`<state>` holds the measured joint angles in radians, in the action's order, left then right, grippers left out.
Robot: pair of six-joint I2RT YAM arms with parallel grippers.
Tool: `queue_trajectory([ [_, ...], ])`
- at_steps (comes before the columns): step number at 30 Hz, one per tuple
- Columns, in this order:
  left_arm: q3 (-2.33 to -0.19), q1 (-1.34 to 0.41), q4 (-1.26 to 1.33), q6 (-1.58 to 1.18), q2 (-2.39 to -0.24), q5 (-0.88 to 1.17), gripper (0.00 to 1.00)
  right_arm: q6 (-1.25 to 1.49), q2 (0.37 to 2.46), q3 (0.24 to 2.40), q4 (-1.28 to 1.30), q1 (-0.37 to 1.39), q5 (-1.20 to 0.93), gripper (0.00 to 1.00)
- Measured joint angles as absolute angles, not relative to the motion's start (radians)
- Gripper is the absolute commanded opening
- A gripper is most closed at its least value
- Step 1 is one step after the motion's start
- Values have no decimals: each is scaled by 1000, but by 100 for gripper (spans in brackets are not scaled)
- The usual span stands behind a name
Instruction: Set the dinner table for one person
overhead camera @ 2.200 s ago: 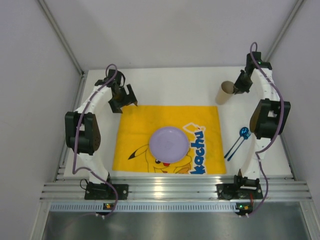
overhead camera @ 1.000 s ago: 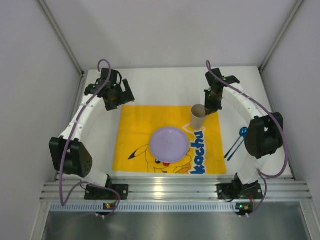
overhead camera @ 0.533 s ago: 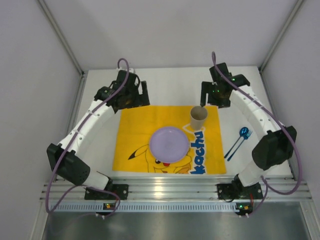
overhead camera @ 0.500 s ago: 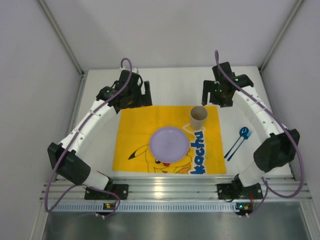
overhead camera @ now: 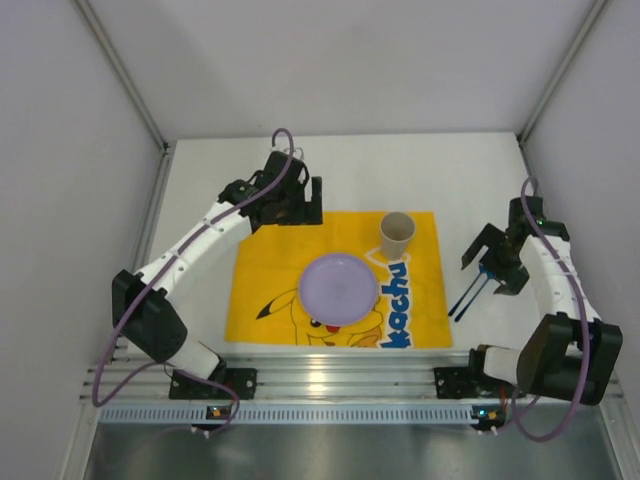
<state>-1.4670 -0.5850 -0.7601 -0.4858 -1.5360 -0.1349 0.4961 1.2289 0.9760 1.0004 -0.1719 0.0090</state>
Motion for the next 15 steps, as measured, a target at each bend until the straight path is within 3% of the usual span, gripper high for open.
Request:
queue_trajectory([
  [5,-1417,-585,-756,-466,-1536,-119,94,517,1305,910,931,-263,-32,80],
  [12,-1370,-577,-749,-446,-1536,-106,94,533,1404,911,825,-307,16,39],
  [15,-1350,-553,-735,-446,-1534,-86,94,542,1437,910,792,-311,37,31],
])
